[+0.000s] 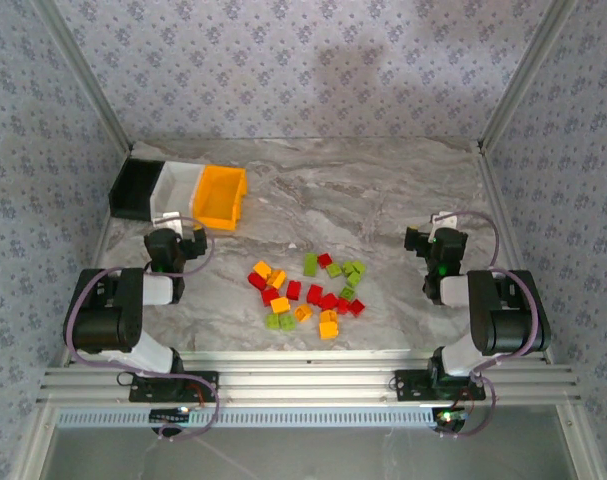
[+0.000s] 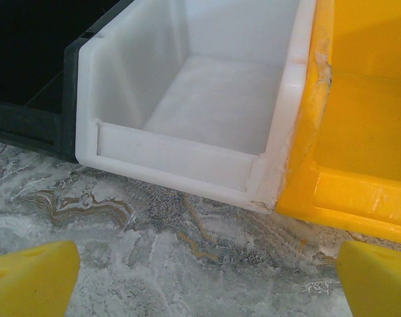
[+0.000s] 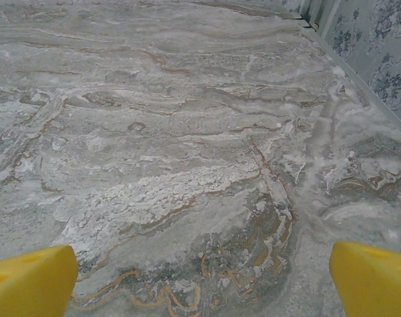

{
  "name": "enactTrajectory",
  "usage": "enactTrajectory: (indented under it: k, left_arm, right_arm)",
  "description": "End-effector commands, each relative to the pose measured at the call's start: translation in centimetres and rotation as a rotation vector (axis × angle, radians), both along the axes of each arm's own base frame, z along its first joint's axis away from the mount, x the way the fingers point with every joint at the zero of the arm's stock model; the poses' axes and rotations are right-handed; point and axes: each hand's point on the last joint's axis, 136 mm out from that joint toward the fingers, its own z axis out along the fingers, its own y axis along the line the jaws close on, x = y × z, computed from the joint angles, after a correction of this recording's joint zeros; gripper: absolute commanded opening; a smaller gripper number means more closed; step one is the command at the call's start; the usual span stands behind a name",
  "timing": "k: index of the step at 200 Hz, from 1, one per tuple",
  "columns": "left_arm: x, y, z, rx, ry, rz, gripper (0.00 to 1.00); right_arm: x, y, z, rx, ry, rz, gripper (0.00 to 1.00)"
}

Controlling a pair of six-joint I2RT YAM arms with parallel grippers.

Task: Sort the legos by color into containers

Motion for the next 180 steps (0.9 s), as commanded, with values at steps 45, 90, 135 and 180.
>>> enactTrajectory:
  k: [45,90,135,180]
  left_arm:
    - [0.7,0.6,1.9,-0.003,-0.059,0.032,1.0]
    - [0.0,1.2,7.2,0.029,-0.075,0.111,0.99]
    - [-0.5,1.6,14.7,-0.159,-0.301,0.192,1.0]
    - [-2.0,3.8,16.9,-0.555,-0.304,0.352,1.0]
  right_arm:
    - [0.6,-0.1,1.4,-0.008,-0.036,-0.004,1.0]
    - [0.6,0.1,4.7,-0.049,0.051,-0.056,1.0]
    - [-0.2,-0.1,9.7,-0.066,0.008,-0.309,1.0]
    - [2.0,4.5,11.5,0.393,-0.018,-0.114,1.0]
